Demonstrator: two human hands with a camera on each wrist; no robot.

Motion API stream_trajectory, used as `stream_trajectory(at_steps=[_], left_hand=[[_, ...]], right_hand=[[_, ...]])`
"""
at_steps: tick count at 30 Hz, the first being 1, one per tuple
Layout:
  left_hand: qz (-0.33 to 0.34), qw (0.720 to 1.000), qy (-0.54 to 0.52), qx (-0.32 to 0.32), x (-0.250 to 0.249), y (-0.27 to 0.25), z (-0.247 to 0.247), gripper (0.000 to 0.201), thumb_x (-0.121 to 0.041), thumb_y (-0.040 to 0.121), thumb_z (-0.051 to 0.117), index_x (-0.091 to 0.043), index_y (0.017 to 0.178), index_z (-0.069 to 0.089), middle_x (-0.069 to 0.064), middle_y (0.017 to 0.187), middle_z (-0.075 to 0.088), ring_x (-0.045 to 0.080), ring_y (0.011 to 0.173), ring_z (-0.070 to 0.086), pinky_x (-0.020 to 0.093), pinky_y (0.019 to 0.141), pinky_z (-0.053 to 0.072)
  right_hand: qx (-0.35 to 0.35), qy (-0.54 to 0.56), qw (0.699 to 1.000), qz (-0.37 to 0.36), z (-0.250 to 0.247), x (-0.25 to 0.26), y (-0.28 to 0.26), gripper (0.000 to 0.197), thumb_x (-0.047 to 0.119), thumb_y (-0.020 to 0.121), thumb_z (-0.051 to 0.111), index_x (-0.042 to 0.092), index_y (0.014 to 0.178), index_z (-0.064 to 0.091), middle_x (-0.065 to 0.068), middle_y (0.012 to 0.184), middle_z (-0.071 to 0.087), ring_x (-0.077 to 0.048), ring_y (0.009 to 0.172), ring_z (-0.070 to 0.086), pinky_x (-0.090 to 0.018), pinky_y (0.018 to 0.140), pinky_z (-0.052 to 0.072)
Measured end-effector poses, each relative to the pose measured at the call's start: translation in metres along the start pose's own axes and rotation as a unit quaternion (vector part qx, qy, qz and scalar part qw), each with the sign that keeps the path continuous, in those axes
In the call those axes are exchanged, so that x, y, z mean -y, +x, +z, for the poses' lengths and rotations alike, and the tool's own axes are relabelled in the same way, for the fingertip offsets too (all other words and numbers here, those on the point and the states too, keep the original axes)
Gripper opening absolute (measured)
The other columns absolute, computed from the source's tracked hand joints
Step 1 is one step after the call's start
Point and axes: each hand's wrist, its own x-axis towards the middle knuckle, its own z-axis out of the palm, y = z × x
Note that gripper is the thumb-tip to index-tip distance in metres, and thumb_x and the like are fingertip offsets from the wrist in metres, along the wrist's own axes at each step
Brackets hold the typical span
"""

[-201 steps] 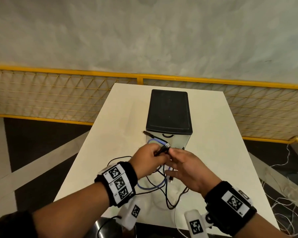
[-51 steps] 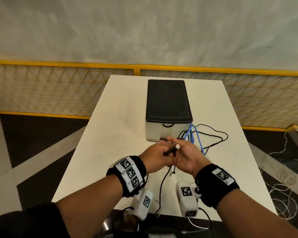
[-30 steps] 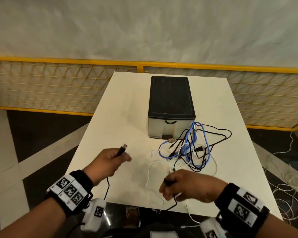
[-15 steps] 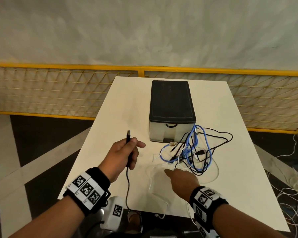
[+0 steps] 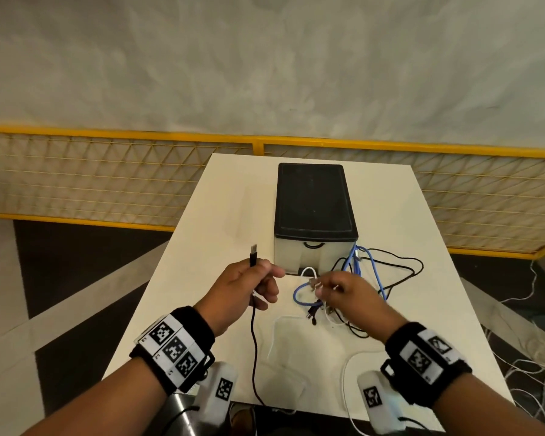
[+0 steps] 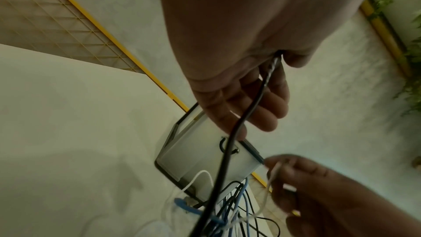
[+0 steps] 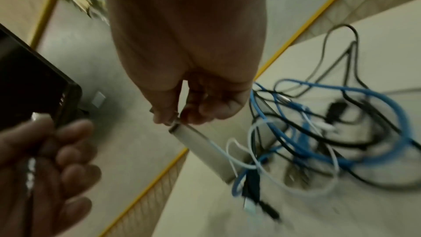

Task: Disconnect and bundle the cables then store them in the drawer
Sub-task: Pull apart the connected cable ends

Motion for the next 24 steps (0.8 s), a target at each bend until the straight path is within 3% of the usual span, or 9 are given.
stream_trajectory(at_steps=[2,6,10,14,19,22,24], left_hand=[[0.017,1.000,0.014,0.003,-0.006,0.007,0.003,0.035,-0.024,0.105,0.039,-0.009,0.104,0.071,0.003,0.080,0.068,0.016,0.078,0.066,0.035,0.070,0.052],[0.046,0.998,0.049,0.006,-0.026,0.022,0.014,0.029,-0.026,0.103,0.043,-0.017,0.108,0.070,-0.002,0.092,0.071,0.010,0.088,0.066,0.033,0.078,0.051],[0.069,0.991,0.103,0.046,-0.047,0.036,0.028,0.029,-0.028,0.103,0.043,-0.017,0.116,0.067,-0.006,0.101,0.070,0.007,0.096,0.063,0.023,0.079,0.047],[0.116,0.979,0.128,0.113,-0.061,0.043,0.043,0.024,-0.024,0.103,0.043,-0.016,0.106,0.066,-0.003,0.101,0.068,-0.006,0.084,0.060,0.009,0.071,0.042],[0.165,0.973,0.100,0.131,-0.067,0.042,0.053,0.025,-0.018,0.104,0.043,-0.028,0.096,0.065,-0.008,0.095,0.068,0.002,0.084,0.062,0.015,0.076,0.048],[0.140,0.984,0.053,0.099,-0.062,0.044,0.053,0.025,-0.018,0.104,0.042,-0.017,0.097,0.066,0.002,0.091,0.069,0.011,0.078,0.062,0.021,0.073,0.051],[0.107,0.992,0.015,0.062,-0.058,0.045,0.052,0.027,-0.021,0.104,0.043,-0.011,0.096,0.066,0.007,0.082,0.067,0.016,0.072,0.061,0.027,0.072,0.052]], right_hand=[[-0.039,0.079,0.996,-0.002,-0.020,0.020,0.002,0.011,0.018,0.092,0.064,0.024,0.095,0.073,0.006,0.079,0.069,-0.003,0.067,0.063,-0.022,0.061,0.049],[-0.101,0.199,0.974,-0.037,-0.049,0.057,0.007,0.009,0.010,0.092,0.065,0.011,0.094,0.073,0.002,0.070,0.067,-0.014,0.066,0.062,-0.031,0.062,0.052],[-0.103,0.229,0.965,-0.080,-0.060,0.084,0.007,0.009,0.008,0.090,0.067,0.000,0.091,0.071,0.002,0.074,0.072,-0.014,0.064,0.065,-0.029,0.062,0.054],[-0.103,0.225,0.962,-0.115,-0.059,0.108,0.005,0.007,0.004,0.089,0.067,-0.001,0.091,0.070,-0.013,0.067,0.067,-0.015,0.054,0.063,-0.020,0.050,0.050],[-0.113,0.229,0.959,-0.126,-0.056,0.114,0.007,0.010,0.005,0.088,0.068,-0.005,0.086,0.069,-0.019,0.065,0.060,-0.021,0.049,0.054,-0.023,0.045,0.045],[-0.092,0.266,0.952,-0.118,-0.054,0.112,0.004,0.013,0.011,0.092,0.064,0.002,0.089,0.073,-0.023,0.069,0.063,-0.029,0.055,0.059,-0.032,0.052,0.053],[-0.116,0.298,0.945,-0.068,-0.049,0.104,0.002,0.019,0.019,0.095,0.060,0.009,0.086,0.074,-0.014,0.070,0.066,-0.023,0.060,0.059,-0.032,0.055,0.053]])
